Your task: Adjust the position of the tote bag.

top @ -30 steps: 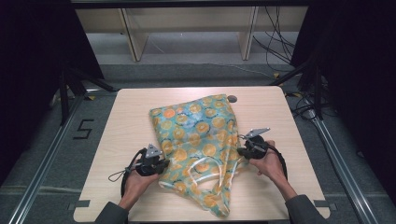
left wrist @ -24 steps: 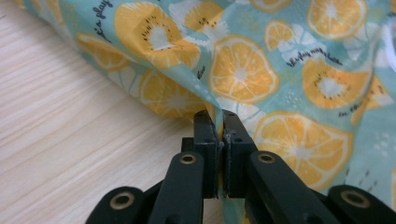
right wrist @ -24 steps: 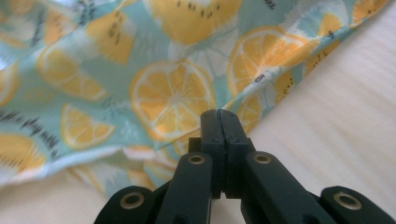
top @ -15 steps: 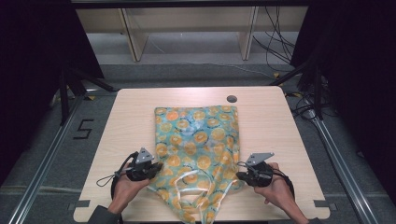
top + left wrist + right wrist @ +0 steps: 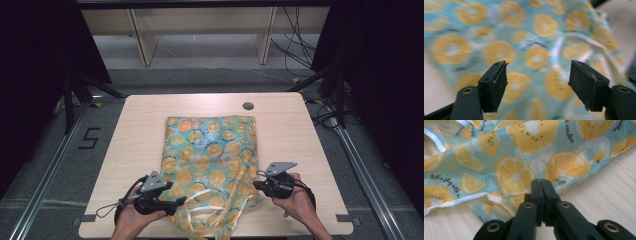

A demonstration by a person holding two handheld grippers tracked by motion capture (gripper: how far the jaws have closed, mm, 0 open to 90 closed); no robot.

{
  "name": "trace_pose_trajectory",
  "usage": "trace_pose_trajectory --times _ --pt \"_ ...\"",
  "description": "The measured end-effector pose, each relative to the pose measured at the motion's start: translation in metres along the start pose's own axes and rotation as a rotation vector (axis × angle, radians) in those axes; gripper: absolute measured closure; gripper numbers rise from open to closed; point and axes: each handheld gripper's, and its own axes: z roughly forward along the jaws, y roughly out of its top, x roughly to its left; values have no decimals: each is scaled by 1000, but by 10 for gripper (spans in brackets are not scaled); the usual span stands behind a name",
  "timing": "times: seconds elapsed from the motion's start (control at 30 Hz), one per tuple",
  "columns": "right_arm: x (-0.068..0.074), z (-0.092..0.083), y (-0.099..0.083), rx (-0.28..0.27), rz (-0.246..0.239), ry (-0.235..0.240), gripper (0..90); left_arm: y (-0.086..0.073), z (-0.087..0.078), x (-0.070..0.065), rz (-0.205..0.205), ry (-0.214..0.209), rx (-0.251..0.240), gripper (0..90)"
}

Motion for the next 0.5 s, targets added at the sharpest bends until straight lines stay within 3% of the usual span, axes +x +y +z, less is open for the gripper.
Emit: trace_pose_trajectory --times 0.03,0.1,0.13,0.17,0.2,0.27,0.3,0.33,0.4,0.5 --pt "-1 -1 1 8 -8 1 884 0 6 -3 17 -4 20 288" --pt "2 0 1 -16 26 -18 862 2 16 -5 17 -3 50 293" --pt "1 -3 2 6 25 -8 851 3 20 -4 32 1 63 307" --pt "0 -3 3 -11 8 7 838 4 23 -4 48 -12 74 330" --pt "1 -2 3 -27 24 -1 827 5 26 -5 67 -17 84 377" --pt "-1 -4 4 -24 15 4 802 7 32 -2 148 -14 121 497" --pt "-1 -3 4 -38 22 0 782 7 35 1 156 -8 128 591" --pt "-1 -4 5 -24 20 5 762 7 38 4 150 -5 122 662" --pt "-1 -6 5 -39 18 5 718 9 40 9 177 2 113 816" --pt "1 -9 8 -57 18 -4 630 20 37 15 167 -5 65 879"
